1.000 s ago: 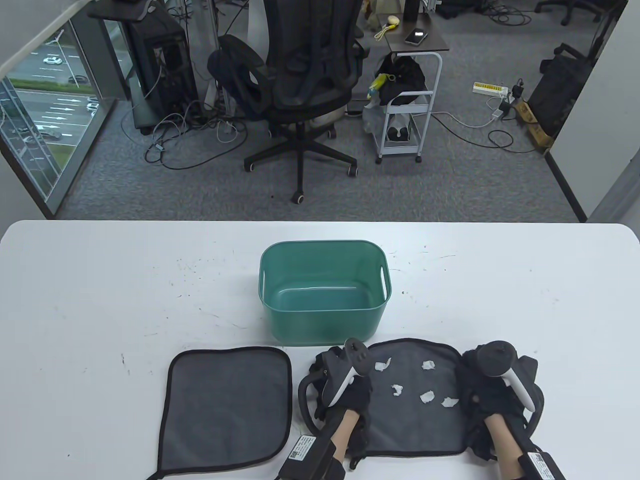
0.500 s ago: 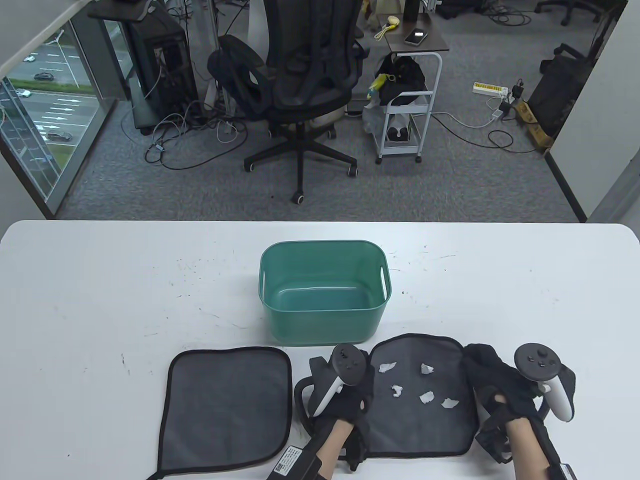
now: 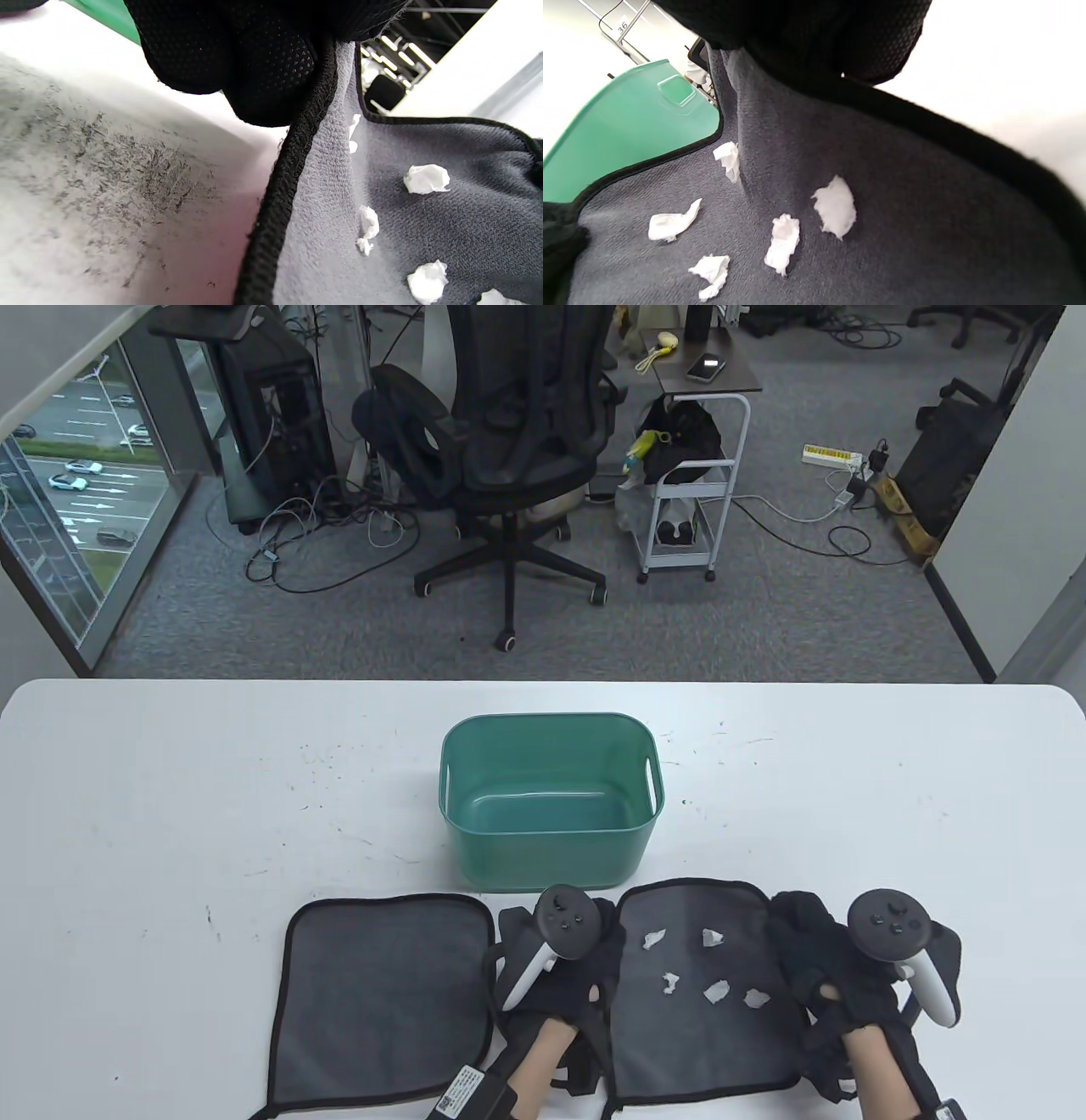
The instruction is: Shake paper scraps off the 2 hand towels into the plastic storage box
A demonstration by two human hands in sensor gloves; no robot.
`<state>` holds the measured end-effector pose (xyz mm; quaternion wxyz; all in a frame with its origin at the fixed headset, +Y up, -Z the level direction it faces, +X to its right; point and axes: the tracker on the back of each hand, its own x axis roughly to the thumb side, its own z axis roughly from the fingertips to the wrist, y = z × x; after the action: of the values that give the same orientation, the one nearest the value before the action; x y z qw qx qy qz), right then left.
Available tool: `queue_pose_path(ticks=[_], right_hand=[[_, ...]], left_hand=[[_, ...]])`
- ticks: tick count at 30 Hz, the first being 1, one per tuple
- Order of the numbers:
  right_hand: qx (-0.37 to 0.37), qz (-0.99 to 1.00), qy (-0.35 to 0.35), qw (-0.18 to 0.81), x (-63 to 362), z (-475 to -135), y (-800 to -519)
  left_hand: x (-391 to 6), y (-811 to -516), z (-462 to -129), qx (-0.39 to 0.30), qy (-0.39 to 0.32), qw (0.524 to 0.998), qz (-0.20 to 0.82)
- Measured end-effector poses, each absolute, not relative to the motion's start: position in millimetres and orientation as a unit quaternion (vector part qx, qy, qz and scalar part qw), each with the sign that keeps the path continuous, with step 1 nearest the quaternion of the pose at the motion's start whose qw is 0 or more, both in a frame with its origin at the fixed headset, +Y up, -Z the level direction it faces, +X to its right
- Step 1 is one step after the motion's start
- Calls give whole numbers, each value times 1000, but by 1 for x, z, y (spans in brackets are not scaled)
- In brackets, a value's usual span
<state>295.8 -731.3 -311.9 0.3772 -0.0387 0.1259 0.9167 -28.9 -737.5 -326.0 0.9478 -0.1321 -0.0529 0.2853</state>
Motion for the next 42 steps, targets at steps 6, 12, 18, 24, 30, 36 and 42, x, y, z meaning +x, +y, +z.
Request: queue_pose_path(ticks=[6, 12, 18, 24, 30, 36, 42], right_hand=[[-19, 919, 123, 375, 287, -308, -718], [7, 917, 135, 375, 273, -310, -696], [33, 903, 137, 407, 257, -317, -649], [51, 897, 136, 417, 239, -335, -604], [23, 893, 141, 428, 222, -363, -570], [0, 890, 123, 440, 206, -396, -542], [-24, 888, 100, 448, 190, -425, -527]], left_hand=[[-39, -720, -325, -147, -70, 936, 312], [-48, -691, -324, -143, -87, 936, 309], [-59, -658, -329, -126, -95, 946, 282], [-75, -619, -349, -119, -88, 944, 295], [-87, -581, -375, -116, -70, 945, 298], [-100, -545, -409, -96, -40, 944, 314], [-111, -533, -441, -84, -5, 946, 314]])
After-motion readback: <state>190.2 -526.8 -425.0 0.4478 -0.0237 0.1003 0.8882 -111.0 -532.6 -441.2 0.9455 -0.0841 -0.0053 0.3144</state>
